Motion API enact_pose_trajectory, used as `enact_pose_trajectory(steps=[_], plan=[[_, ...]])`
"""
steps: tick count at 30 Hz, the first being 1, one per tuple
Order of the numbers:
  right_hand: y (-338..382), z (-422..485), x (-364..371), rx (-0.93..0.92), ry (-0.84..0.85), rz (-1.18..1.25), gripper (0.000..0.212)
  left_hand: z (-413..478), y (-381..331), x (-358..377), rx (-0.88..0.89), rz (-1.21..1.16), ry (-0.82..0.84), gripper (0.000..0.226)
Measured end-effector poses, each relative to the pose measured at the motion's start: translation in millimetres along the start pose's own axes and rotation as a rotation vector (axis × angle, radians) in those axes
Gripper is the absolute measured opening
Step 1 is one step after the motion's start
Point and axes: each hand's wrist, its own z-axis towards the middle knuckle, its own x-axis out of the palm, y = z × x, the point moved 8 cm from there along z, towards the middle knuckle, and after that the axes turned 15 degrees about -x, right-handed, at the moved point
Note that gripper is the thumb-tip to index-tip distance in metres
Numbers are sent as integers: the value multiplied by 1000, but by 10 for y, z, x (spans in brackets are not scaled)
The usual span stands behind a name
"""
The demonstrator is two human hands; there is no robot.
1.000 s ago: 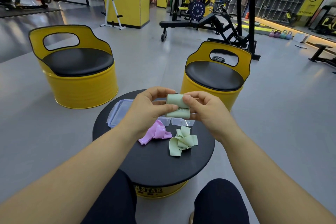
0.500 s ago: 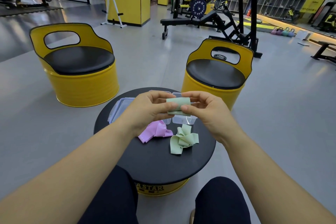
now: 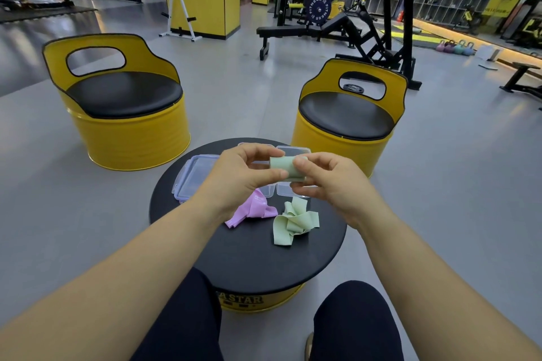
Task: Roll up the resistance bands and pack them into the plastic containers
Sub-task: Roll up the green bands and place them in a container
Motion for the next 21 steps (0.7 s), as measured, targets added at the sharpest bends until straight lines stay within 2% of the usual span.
enact_pose_trajectory(steps=[3,9,15,19,21], plan=[[83,40,-3,-20,37,-25,8,7,-26,19,-8,48,9,28],[325,112,23,-104,154,-210,26,-1,-167,85,-32,316,87,26],[337,47,48,-136,195,-402,34,-98,-233,134,67,664,47,29],[323,-10,-16,-115,65,-216,47,-179,-339,128,153,627,-28,31],[347,-44,-36,-109,27,-92,42,-218,-414,119,192,590,-52,27]])
